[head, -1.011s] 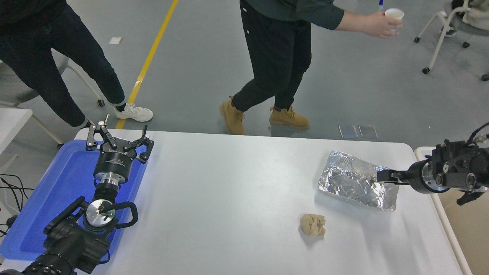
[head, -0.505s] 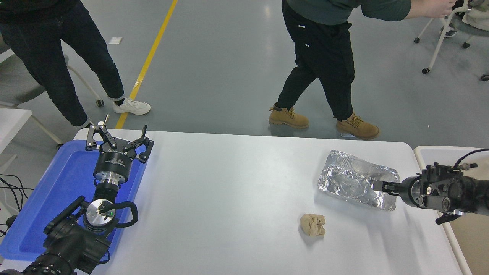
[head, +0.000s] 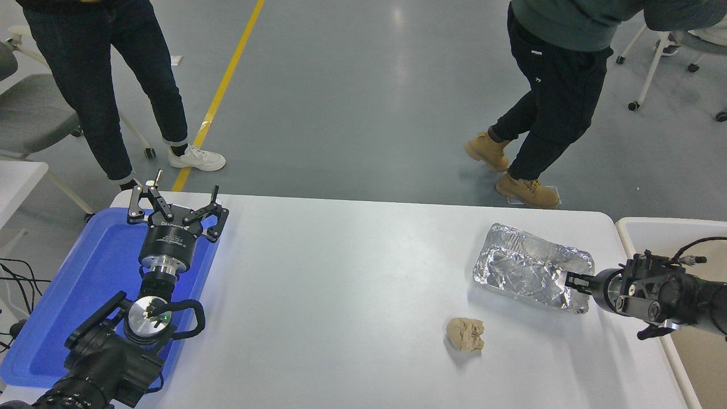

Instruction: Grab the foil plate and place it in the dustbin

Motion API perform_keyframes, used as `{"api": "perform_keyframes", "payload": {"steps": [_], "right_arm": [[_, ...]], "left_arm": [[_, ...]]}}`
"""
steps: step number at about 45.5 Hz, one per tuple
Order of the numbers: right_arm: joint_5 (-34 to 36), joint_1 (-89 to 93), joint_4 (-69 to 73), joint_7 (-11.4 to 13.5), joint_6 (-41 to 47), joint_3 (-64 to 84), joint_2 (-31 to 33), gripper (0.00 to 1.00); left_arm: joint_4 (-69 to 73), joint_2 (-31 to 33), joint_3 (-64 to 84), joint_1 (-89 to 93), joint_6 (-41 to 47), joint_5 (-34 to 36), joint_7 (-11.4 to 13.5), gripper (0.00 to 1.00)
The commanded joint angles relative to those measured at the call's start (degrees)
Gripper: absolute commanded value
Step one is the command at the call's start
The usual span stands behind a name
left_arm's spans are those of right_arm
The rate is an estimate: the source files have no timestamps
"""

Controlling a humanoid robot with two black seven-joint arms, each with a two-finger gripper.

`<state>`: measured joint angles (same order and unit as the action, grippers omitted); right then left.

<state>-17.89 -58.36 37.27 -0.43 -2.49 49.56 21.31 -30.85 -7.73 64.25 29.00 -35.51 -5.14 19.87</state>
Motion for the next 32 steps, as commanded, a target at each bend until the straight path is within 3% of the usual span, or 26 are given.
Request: {"api": "perform_keyframes", "payload": {"steps": [1,19,32], "right_arm": [[0.3,0.3,-0.4,0.4,-1.2,-0.4,-0.1,0.00],[-0.8,-1.1,0.5,0.3,-1.7,-0.4,-0.9,0.00],[-3.9,-8.4,8.3,0.3,-1.2,-0.2,5.5,0.00]], "left_arm": [[0.0,0.0,0.0,0.0,0.0,0.0,0.0,1.00],[0.0,0.0,0.0,0.0,0.0,0.0,0.0,1.00],[0.0,0.0,0.0,0.0,0.0,0.0,0.0,1.00]]}}
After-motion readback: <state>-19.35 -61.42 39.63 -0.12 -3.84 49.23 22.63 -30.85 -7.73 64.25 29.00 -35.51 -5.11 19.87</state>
